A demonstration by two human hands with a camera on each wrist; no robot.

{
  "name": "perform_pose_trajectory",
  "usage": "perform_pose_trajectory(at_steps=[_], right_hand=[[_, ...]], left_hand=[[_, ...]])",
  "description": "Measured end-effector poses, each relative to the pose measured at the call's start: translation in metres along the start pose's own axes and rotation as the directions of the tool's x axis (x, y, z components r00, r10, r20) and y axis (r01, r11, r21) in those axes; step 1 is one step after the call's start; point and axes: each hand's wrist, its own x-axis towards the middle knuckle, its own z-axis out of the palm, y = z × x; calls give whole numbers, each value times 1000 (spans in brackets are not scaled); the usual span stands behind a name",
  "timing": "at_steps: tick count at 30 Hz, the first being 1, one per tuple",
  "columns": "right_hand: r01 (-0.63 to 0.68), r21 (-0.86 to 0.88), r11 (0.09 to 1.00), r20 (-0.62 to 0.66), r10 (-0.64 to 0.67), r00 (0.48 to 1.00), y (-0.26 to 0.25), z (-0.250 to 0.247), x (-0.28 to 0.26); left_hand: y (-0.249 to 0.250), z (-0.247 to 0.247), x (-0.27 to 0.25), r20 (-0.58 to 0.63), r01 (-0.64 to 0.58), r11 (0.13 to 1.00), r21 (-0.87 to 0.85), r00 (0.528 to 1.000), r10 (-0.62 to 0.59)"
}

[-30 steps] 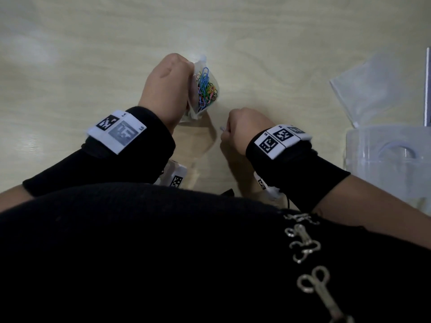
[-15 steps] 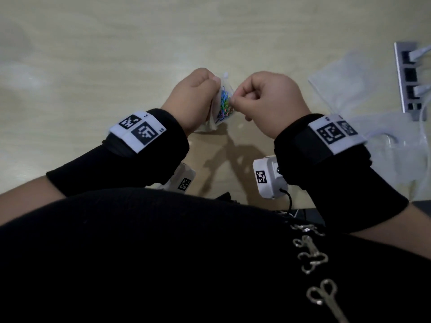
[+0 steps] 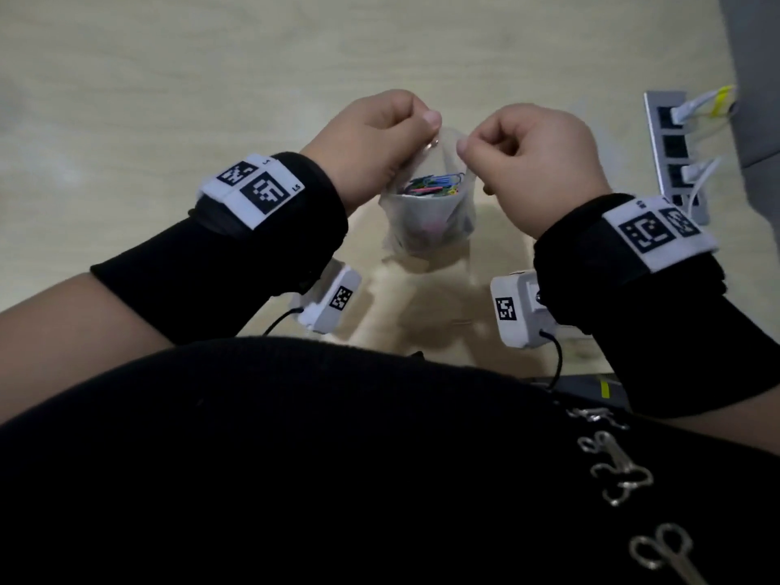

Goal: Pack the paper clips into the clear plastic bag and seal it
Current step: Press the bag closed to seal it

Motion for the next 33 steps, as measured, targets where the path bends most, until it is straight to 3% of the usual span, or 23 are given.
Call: perform_pose_trajectory(at_steps=[4, 8, 11, 13, 15, 20, 24, 29, 33], right_hand=[[-151, -7, 989, -16, 150, 989, 29, 2, -4], [-197, 95, 976, -65, 204, 977, 42, 4, -13], [-203, 267, 942, -3, 212, 977, 42, 5, -20], [-217, 340, 915, 60, 210, 976, 46, 6, -24], [-173, 305, 936, 48, 166, 985, 50, 4, -27], [21, 391, 920, -195, 60, 979, 48, -7, -33], [-80, 227, 971, -46, 93, 995, 61, 5, -35], [-40, 280, 959, -165, 89, 982, 64, -4, -39], [-82, 203, 976, -115, 107, 988, 71, -1, -41]], left_hand=[[-12, -1, -6, -22, 66, 994, 84, 998, -65], [-43, 7, -27, 132, 45, 947, 319, 987, -91], [-58, 19, -30, -18, -1, 907, 422, 1000, 9], [-62, 25, -30, -129, 8, 911, 413, 990, 49], [-62, 30, -33, -160, -9, 914, 406, 984, 81], [-51, 30, -38, -266, -102, 957, 272, 948, 177], [-58, 30, -36, -231, -25, 940, 339, 967, 109], [-44, 33, -35, -276, -122, 944, 305, 938, 211], [-52, 34, -29, -282, -2, 926, 379, 952, 117]])
